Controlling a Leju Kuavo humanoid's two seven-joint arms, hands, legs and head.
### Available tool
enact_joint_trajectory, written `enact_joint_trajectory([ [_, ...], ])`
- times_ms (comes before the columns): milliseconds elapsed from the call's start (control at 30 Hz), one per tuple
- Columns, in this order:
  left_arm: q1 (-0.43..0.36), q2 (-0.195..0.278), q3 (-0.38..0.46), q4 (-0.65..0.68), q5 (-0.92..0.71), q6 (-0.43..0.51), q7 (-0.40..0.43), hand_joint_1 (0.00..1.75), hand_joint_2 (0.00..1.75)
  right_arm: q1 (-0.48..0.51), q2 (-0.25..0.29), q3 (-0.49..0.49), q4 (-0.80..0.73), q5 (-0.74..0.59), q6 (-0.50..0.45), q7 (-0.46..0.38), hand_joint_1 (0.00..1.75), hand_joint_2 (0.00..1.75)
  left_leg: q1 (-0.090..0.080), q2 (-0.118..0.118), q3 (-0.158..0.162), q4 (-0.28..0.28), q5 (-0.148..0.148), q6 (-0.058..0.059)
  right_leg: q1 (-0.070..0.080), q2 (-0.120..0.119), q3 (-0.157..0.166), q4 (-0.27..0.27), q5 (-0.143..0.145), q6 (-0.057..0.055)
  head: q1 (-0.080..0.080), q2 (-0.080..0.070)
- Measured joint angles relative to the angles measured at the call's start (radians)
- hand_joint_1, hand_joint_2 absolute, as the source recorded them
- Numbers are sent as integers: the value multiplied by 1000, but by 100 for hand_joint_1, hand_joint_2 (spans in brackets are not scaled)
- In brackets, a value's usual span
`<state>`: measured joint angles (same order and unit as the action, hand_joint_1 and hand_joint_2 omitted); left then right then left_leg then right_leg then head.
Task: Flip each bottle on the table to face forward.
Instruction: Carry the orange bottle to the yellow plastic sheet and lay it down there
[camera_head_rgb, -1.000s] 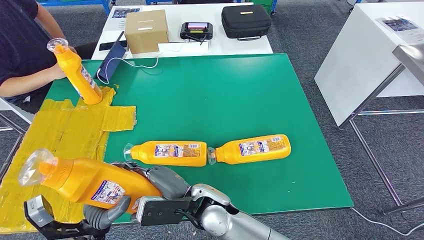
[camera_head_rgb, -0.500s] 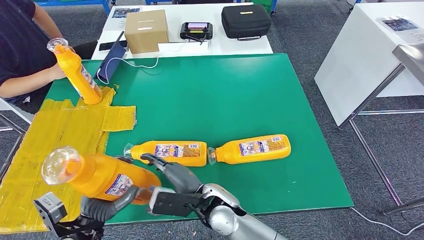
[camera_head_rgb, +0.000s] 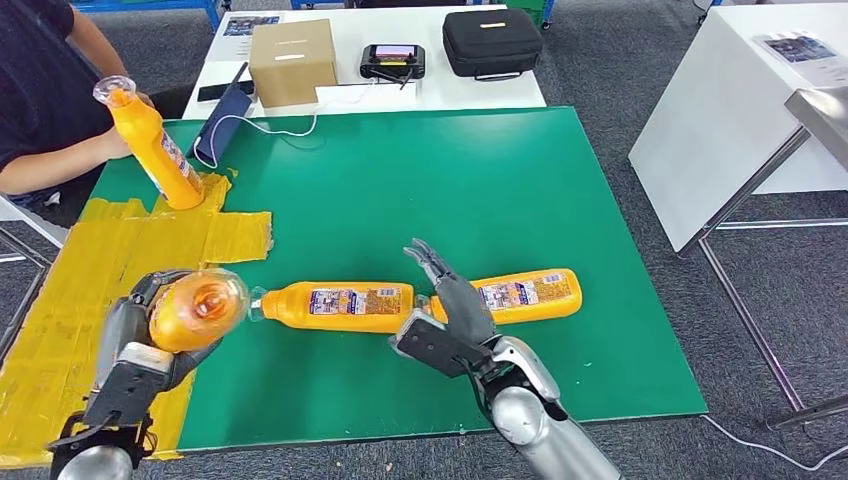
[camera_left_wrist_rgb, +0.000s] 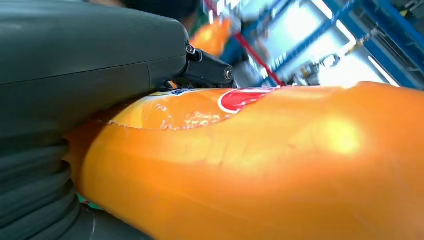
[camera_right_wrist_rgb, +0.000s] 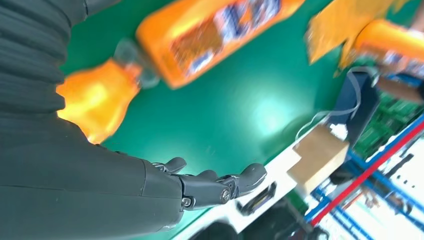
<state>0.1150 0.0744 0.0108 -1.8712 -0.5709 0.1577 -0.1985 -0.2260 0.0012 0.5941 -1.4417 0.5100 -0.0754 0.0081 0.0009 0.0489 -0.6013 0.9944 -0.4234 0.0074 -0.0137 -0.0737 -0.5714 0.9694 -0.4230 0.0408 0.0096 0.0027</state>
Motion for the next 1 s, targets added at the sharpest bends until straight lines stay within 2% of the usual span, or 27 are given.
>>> enact_joint_trajectory([
  [67, -24, 0, -7, 7, -160, 53, 54, 175, 175, -3, -6, -18, -10, 23, 18, 13, 0, 175, 0, 0, 0, 0, 0, 0, 0, 0, 0, 0, 0, 0, 0, 0],
  [200, -112, 10, -43, 91, -637, 123, 229, 175, 175, -56, -8, -31, 1, 70, 74, 60, 0, 175, 0, 0, 0, 0, 2, 0, 0, 0, 0, 0, 1, 1, 0, 0],
  [300, -169, 20, -68, 189, -783, 132, 294, 175, 175, -122, -2, -29, 40, 85, 98, 74, 0, 175, 0, 0, 0, 0, 3, 0, 0, 0, 0, 0, 2, 1, 0, 0],
  [467, -256, 41, -100, 363, -855, 129, 330, 175, 175, -220, 20, -3, 126, 97, 133, 90, 0, 175, 0, 0, -1, 0, 4, 0, 0, 0, 0, 1, 2, 2, 0, 0],
  [600, -358, 56, -103, 545, -831, 145, 347, 175, 175, -289, 54, 46, 211, 104, 155, 94, 0, 175, 0, -1, -2, 0, 4, 0, 1, 0, -1, 1, 2, 2, 0, 0],
  [800, -534, 73, -84, 785, -781, 119, 350, 175, 175, -322, 107, 137, 305, 111, 171, 92, 0, 175, 1, -1, -3, 0, 5, 0, 1, -1, -1, 2, 2, 2, 0, 0],
  [1000, -598, 76, -83, 896, -763, 113, 340, 175, 175, -337, 130, 183, 357, 112, 175, 91, 0, 175, 0, -1, -4, 0, 5, 0, 1, -1, -2, 1, 2, 2, 0, 0],
])
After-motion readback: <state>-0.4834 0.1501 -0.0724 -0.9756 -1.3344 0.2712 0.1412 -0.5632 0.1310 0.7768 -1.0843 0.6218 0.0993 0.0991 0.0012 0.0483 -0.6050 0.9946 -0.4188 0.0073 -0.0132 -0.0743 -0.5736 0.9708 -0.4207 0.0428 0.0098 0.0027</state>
